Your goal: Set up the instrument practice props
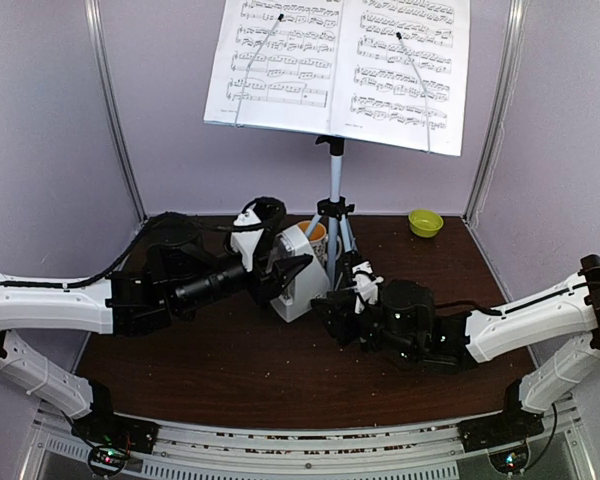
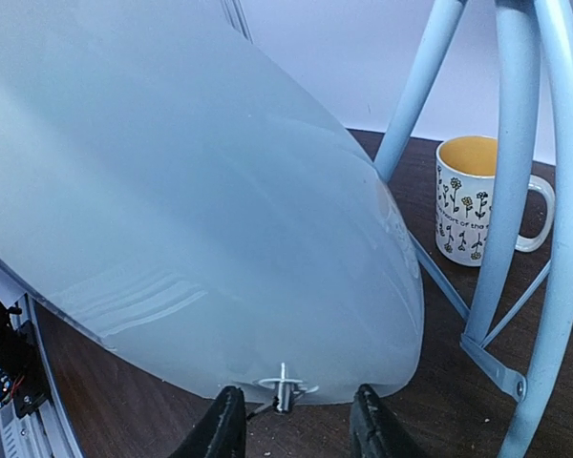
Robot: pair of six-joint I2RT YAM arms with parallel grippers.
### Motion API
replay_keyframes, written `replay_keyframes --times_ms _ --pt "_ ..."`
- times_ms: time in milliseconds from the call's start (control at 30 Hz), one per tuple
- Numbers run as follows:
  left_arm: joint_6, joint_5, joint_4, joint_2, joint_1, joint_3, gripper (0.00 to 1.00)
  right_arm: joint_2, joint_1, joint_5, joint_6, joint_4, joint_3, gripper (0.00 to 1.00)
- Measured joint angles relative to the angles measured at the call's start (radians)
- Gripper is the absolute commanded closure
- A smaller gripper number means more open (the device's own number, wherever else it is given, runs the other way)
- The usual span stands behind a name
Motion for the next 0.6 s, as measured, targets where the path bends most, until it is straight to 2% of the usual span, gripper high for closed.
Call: replay_keyframes --times_ms 167,533,600 --pt "-0.001 0.003 -0.001 0.0 0.0 0.0 0.86 0.0 0.003 0.028 -0.001 -0.013 0.002 0.79" --pt "0.002 0.0 -0.007 0.0 0.003 0.0 0.87 0.0 0.008 0.03 -0.001 -0.012 0.011 1.0" --pt "0.001 0.0 -0.007 0.0 0.002 0.0 0.87 0.0 0.009 0.03 -0.002 -0.012 0.011 1.0"
